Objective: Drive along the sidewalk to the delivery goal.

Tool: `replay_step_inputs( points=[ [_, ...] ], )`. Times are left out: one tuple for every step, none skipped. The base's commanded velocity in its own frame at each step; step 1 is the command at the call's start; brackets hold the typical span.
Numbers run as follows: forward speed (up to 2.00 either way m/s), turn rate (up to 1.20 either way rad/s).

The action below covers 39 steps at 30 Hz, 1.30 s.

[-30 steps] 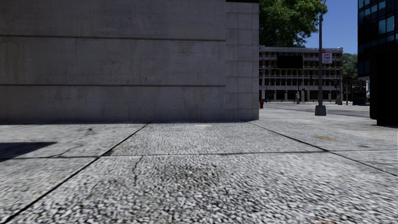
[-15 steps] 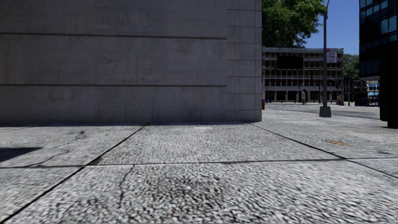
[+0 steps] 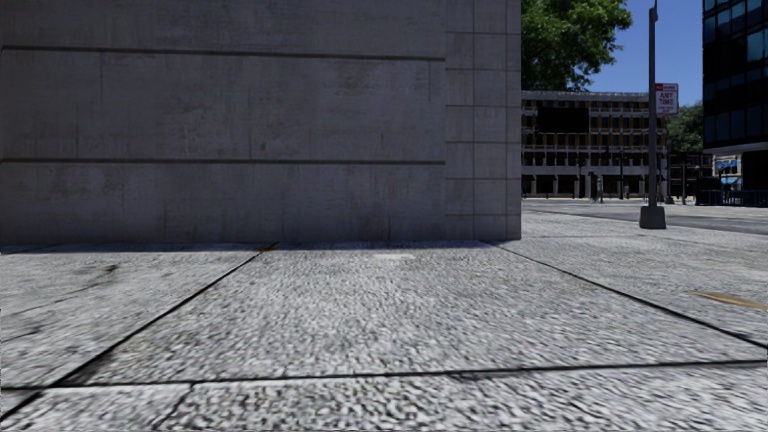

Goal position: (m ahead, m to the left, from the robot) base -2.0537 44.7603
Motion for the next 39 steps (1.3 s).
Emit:
replay_step_inputs(
  points=[
    [1.99,0.36],
    [1.99,0.41],
    [1.99,0.42],
    [1.99,0.43],
    [1.99,0.43],
    [1.99,0.43],
    [1.99,0.45],
    [1.99,0.49],
    [1.99,0.51],
    [1.99,0.53],
    [1.99,0.56],
    [1.99,0.56],
    [1.99,0.57],
    [1.99,0.58],
    [1.99,0.59],
    [1.99,0.59],
    [1.99,0.59],
    [1.99,0.59],
    [1.99,0.59],
    [1.99,0.59],
    [1.99,0.59],
    [1.99,0.59],
    [1.99,0.59],
    [1.99,0.59],
    [1.99,0.59],
    [1.99,0.59],
    [1.99,0.59],
    [1.99,0.59],
    [1.99,0.59],
    [1.99,0.59],
    [1.99,0.59],
    [1.99,0.59],
    [1.99,0.59],
    [1.99,0.59],
    [1.99,0.59],
    [1.99,0.59],
    [1.99,0.59],
    [1.99,0.59],
    [1.99,0.59]
  ],
)
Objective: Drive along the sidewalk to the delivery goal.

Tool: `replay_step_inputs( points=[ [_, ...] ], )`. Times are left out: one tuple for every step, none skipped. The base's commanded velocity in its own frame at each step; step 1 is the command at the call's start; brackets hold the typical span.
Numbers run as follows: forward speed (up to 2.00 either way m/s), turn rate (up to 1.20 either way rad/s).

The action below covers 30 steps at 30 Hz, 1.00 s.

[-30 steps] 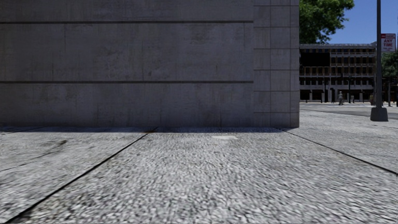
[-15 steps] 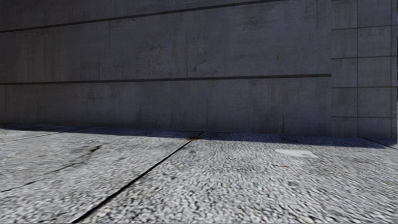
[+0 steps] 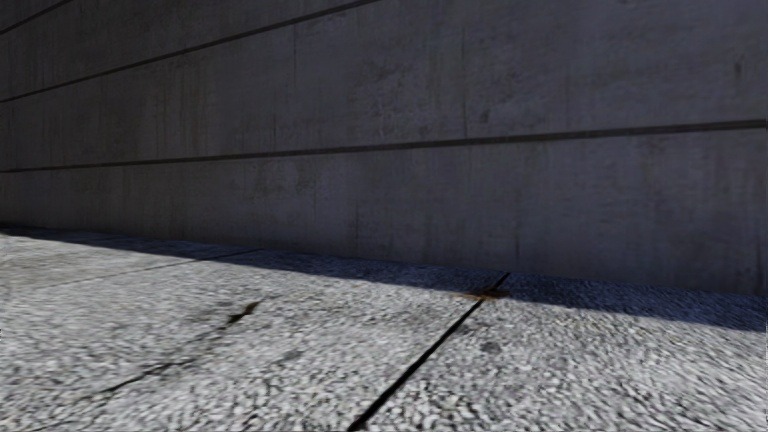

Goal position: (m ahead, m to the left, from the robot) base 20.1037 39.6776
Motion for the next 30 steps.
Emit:
replay_step_inputs(
  points=[
    [1.99,0.59],
    [1.99,0.59],
    [1.99,0.59],
    [1.99,0.59],
    [1.99,0.59],
    [1.99,0.59],
    [1.99,0.59],
    [1.99,0.59],
    [1.99,0.59],
    [1.99,0.59],
    [1.99,0.59],
    [1.99,0.59],
    [1.99,0.59],
    [1.99,0.59],
    [1.99,0.59],
    [1.99,0.59],
    [1.99,0.59],
    [1.99,0.59],
    [1.99,0.59],
    [1.99,0.59],
    [1.99,0.59],
    [1.99,0.59],
    [1.99,0.59],
    [1.99,0.59],
    [1.99,0.59],
    [1.99,0.59],
    [1.99,0.59],
    [1.99,0.59],
    [1.99,0.59],
    [1.99,0.59]
  ],
)
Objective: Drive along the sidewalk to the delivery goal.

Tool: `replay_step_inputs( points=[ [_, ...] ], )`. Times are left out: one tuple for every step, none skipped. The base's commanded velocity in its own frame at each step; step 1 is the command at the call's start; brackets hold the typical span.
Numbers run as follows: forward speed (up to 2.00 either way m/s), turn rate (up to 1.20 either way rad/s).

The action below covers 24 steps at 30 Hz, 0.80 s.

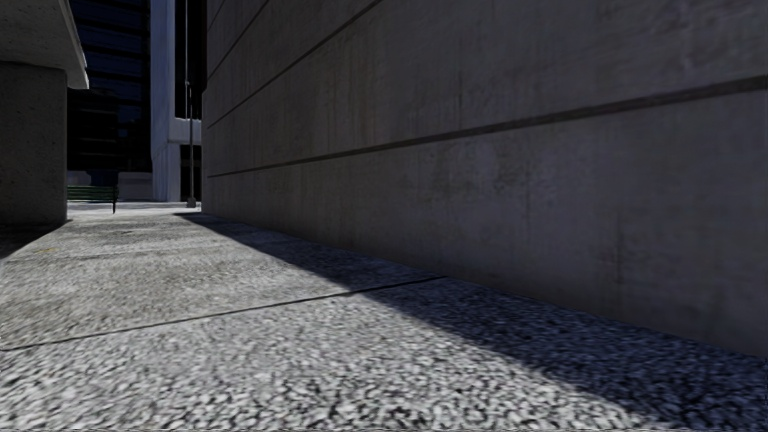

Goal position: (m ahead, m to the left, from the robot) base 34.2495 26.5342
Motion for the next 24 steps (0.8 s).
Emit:
replay_step_inputs(
  points=[
    [1.99,0.59],
    [1.99,0.59],
    [1.99,0.59],
    [1.99,0.59],
    [1.99,0.59],
    [1.99,0.59],
    [1.99,0.59],
    [1.99,0.59],
    [1.99,0.59],
    [1.99,0.59],
    [1.99,0.59],
    [1.99,0.59],
    [1.99,0.59],
    [1.99,0.59],
    [1.99,0.59],
    [1.99,0.59],
    [1.99,0.59],
    [2.0,0.59],
    [2.0,0.59],
    [2.0,0.59],
    [2.0,0.59],
    [2.0,0.59],
    [2.0,0.59],
    [2.0,0.59]
  ],
)
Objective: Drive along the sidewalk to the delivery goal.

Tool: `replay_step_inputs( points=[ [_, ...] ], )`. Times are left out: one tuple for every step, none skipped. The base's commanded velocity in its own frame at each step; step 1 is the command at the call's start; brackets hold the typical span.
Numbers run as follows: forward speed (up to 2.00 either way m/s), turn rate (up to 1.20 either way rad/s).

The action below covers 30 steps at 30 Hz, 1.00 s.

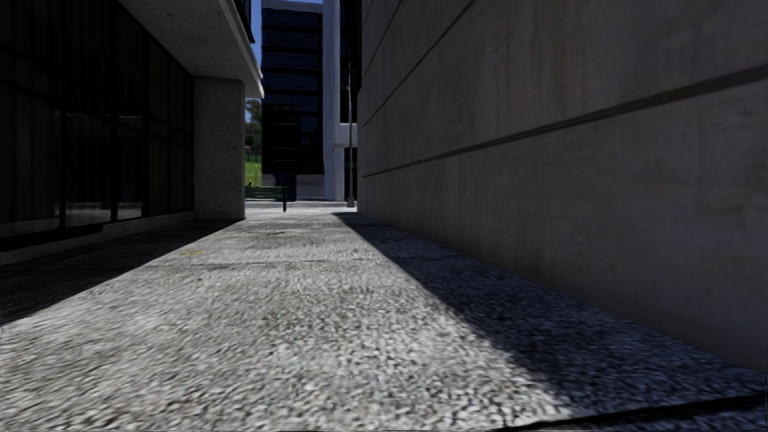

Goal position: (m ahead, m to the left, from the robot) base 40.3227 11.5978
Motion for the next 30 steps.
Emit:
replay_step_inputs(
  points=[
    [2.0,0.59],
    [2.0,0.59],
    [2.0,0.59],
    [2.0,0.59],
    [2.0,0.59],
    [2.0,0.59],
    [2.0,0.55],
    [2.0,0.49],
    [2.0,0.48],
    [2.0,0.0],
    [2.0,0.0],
    [2.0,0.0],
    [2.0,0.0],
    [2.0,0.0],
    [2.0,0.0],
    [2.0,0.0],
    [2.0,0.0],
    [2.0,0.0],
    [2.0,0.0],
    [2.0,0.0],
    [2.0,0.0],
    [2.0,0.0],
    [2.0,0.0],
    [2.0,0.0],
    [2.0,0.0],
    [2.0,0.0],
    [2.0,0.0],
    [2.0,0.0],
    [2.0,0.0],
    [2.0,0.0]
  ],
)
